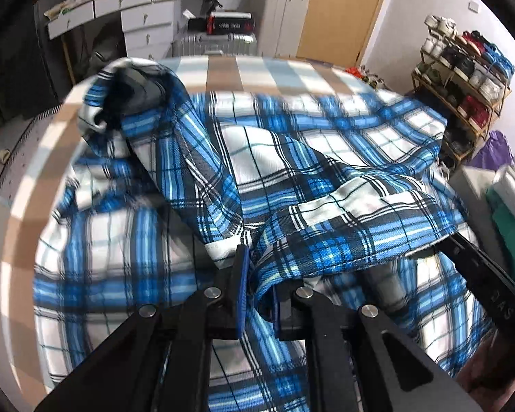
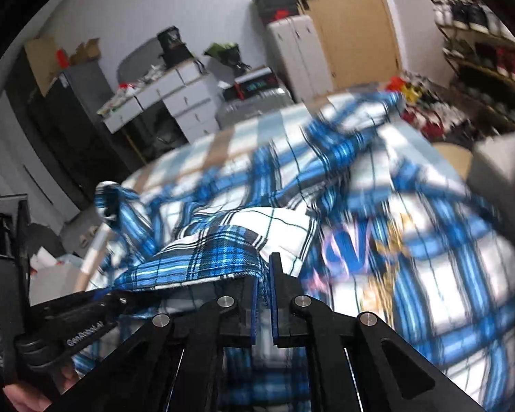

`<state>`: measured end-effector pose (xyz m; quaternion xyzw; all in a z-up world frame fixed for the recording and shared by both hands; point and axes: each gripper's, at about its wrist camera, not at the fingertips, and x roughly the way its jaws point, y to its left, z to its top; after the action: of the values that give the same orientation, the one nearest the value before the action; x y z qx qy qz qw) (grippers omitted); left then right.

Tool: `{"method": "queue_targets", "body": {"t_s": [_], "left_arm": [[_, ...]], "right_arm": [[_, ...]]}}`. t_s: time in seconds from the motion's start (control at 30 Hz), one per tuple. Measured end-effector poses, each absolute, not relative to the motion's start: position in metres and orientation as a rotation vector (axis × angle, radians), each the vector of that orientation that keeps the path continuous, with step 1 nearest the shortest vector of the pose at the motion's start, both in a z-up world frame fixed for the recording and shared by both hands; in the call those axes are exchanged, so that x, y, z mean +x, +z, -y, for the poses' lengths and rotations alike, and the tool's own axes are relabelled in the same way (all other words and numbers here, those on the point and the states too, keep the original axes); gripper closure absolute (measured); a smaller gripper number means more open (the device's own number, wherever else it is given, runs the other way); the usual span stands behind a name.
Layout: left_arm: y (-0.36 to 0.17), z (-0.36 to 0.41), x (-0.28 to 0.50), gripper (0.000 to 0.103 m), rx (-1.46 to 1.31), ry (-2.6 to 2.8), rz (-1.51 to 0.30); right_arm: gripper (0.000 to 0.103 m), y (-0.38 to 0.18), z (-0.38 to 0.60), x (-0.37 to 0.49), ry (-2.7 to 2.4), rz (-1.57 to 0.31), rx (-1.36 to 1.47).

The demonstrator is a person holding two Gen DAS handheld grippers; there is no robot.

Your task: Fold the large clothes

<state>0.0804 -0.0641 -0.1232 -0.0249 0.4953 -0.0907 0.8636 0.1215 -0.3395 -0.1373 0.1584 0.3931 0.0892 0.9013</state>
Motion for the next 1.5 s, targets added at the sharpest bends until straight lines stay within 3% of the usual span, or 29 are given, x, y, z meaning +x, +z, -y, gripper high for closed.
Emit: {"method": "queue_targets", "body": {"t_s": [0.27,0.33,0.4,0.5,0.6,0.7,0.83,0.87,0.97,1.03,1.1,1.27,1.5], "left_arm": [[-0.134,0.061,0.089,0.096,-0.051,-0.259,-1.062],[-0.138,0.058,0.093,0.096,-0.06,-0.276,-1.098],[-0.139,0.053,0.101,0.095,-0.052,-0.286,-1.112],[-0.137,0.05,0.11,0.094,-0.039,-0.304,-1.146],[-0.137,0.054,0.103,0.094,0.006,-0.319,-1.152],[-0.138,0.061,0.091,0.094,0.094,-0.307,-1.132],[-0.139,0.074,0.088,0.094,0.174,-0.293,-1.112],[-0.14,0.075,0.089,0.094,0.17,-0.29,-1.112],[-0.138,0.073,0.093,0.094,0.126,-0.281,-1.111],[-0.136,0.064,0.09,0.094,0.077,-0.267,-1.108],[-0.134,0.055,0.09,0.094,0.059,-0.271,-1.107],[-0.123,0.054,0.086,0.094,0.048,-0.28,-1.079],[-0.123,0.048,0.085,0.094,0.026,-0.292,-1.065]], "right_arm": [[0.088,-0.151,0.337,0.126,0.179,-0.951,0.33],[0.074,-0.148,0.341,0.123,0.234,-0.973,0.344],[0.052,-0.144,0.354,0.119,0.313,-0.99,0.409],[0.049,-0.13,0.382,0.12,0.329,-0.995,0.46],[0.032,-0.112,0.406,0.139,0.253,-0.958,0.451],[0.03,-0.103,0.427,0.184,0.156,-0.946,0.441],[0.031,-0.125,0.459,0.247,0.119,-1.02,0.664],[0.032,-0.132,0.466,0.261,0.107,-1.025,0.734],[0.047,-0.134,0.465,0.278,0.083,-1.019,0.748],[0.085,-0.132,0.46,0.279,0.097,-0.994,0.743],[0.1,-0.126,0.454,0.272,0.099,-0.968,0.725],[0.101,-0.109,0.464,0.238,0.161,-0.827,0.778],[0.101,-0.158,0.454,0.241,0.045,-1.074,0.585]]}}
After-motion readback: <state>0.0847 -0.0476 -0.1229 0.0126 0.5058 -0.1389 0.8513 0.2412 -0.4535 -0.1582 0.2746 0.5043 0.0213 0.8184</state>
